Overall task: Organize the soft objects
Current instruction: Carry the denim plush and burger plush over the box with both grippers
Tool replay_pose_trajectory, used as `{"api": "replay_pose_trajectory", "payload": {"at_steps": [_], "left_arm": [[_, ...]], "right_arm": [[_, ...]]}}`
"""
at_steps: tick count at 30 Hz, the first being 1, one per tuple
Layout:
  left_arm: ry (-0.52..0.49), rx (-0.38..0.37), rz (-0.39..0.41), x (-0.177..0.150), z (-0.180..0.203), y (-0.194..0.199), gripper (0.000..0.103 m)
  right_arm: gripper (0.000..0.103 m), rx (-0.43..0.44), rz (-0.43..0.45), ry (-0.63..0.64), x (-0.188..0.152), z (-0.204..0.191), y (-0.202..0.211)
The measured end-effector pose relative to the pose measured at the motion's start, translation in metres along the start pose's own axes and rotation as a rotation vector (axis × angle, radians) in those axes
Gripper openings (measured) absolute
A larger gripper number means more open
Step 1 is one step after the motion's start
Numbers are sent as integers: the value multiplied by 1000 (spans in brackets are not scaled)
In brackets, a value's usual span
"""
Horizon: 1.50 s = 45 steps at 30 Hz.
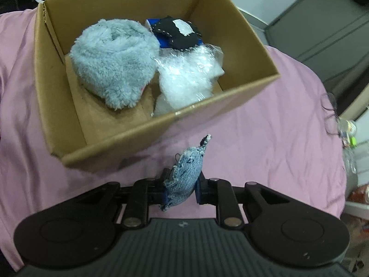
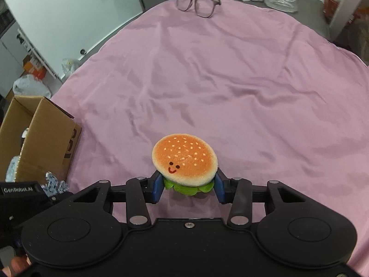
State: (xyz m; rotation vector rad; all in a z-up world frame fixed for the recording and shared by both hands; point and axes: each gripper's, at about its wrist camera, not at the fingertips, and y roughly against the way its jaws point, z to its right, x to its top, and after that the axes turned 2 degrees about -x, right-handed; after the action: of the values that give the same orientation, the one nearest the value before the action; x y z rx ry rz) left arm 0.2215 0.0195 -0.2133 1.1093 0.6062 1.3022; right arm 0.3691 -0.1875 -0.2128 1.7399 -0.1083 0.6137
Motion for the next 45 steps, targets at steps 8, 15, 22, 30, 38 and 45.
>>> {"api": "replay_pose_trajectory", "payload": {"at_steps": [8,15,22,30,38,45], "left_arm": [[-122,-45,-69,-3,-10,7,20],[-271,-72,-117,-12,-8,30,20],[-408,-111,-114,-3,-12,52,20],[-496,-151,-125,18,-17,70,20],[-584,-189,-146,40,-22,93,20],[-647,-214,-137,64,-31,109,20]], "right_arm": [[43,-6,-8,-45,-20,3,13],[43,-9,2,-70,-31,-2,30],[43,-13,32,-56,-38,-21,49],[43,16,85,0,-34,-61,84],[43,44,74,55,-37,-95,103],[43,70,69,124,-33,-131,120]]}}
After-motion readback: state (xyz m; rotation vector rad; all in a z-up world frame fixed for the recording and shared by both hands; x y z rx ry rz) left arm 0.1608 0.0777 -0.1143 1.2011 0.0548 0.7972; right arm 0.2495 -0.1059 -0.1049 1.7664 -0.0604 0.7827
